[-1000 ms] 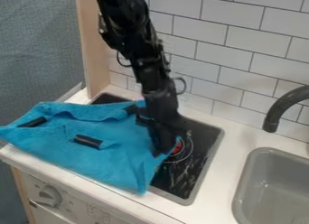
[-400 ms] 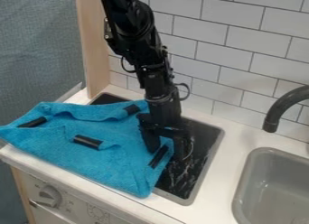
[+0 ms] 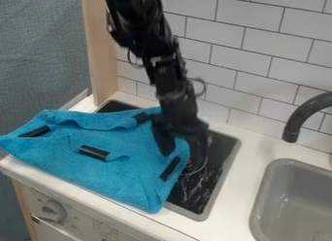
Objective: Unfold the cloth from left to right
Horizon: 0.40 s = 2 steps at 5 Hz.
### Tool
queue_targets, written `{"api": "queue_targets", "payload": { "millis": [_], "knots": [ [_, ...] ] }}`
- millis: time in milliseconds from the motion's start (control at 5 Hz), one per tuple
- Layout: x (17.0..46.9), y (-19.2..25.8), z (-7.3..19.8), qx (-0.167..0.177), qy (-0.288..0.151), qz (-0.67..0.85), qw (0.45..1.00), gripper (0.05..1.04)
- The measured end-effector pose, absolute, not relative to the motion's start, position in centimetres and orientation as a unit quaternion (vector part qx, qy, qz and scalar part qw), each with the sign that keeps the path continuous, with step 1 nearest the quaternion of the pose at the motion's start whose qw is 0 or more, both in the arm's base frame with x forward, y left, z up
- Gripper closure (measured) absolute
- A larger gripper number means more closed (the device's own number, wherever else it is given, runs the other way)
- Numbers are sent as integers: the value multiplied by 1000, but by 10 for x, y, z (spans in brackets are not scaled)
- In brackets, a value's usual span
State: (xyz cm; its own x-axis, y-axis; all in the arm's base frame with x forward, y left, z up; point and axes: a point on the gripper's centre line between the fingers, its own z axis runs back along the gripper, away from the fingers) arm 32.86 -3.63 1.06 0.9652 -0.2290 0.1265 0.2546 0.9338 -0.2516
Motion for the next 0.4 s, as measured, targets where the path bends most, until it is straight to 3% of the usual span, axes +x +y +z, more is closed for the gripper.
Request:
{"api": "queue_targets", "payload": {
  "millis": [400],
  "knots": [
    [321,-16,63,-99,-91,-155,979,85]
  ]
}}
